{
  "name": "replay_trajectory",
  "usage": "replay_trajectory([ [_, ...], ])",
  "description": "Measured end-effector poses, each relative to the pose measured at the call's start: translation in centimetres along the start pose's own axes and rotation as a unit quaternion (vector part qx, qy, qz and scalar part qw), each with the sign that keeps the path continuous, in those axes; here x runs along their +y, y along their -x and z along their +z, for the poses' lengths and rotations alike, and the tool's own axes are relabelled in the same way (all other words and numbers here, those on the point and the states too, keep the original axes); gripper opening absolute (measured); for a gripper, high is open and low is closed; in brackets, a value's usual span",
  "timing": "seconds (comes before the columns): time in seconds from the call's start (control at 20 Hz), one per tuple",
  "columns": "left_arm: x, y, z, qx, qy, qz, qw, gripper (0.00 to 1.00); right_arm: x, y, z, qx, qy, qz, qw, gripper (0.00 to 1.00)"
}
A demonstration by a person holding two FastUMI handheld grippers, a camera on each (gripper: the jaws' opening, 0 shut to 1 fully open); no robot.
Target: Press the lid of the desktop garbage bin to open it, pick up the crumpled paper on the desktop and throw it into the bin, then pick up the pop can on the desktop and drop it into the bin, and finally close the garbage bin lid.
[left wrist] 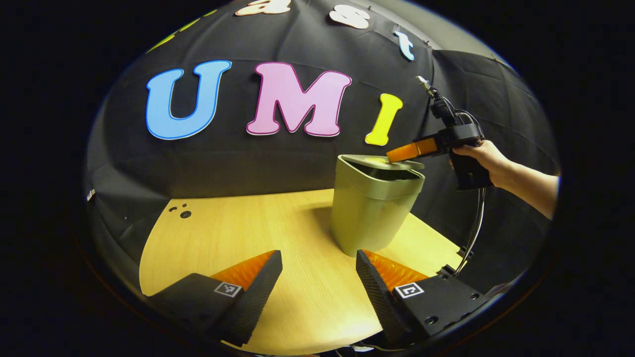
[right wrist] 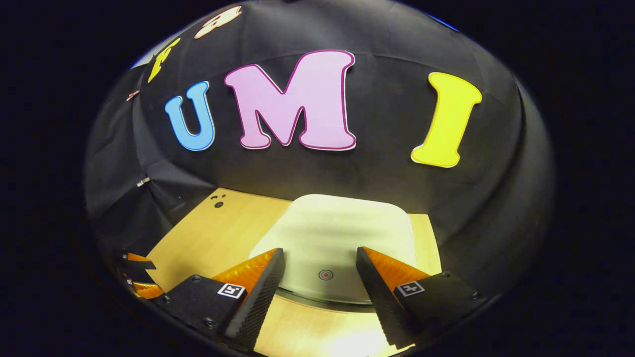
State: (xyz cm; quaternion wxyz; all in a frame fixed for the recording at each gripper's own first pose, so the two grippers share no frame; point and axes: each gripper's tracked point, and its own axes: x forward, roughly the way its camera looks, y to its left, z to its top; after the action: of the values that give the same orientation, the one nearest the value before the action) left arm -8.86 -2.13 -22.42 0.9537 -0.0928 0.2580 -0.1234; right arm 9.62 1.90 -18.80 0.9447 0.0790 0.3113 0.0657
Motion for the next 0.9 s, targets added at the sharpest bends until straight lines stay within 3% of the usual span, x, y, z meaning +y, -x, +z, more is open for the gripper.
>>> replay_trajectory([
  [0.2, 0.7, 0.6, 0.1, -0.012, -0.017, -0.027, 0.999, 0.96, 0.6, 0.3, -1.1, 0.029, 0.001, -0.012, 1.000, 0.94],
  [0.45, 1.0, 0.5, 0.3, -0.026, -0.035, -0.053, 0.998, 0.96, 0.8, 0.2, -2.4, 0.103, -0.018, -0.021, 0.994, 0.95],
  [0.9, 2.2, 0.8, 0.9, -0.048, -0.036, -0.079, 0.995, 0.96, 0.8, -1.2, -2.8, 0.294, -0.005, -0.015, 0.956, 0.95],
])
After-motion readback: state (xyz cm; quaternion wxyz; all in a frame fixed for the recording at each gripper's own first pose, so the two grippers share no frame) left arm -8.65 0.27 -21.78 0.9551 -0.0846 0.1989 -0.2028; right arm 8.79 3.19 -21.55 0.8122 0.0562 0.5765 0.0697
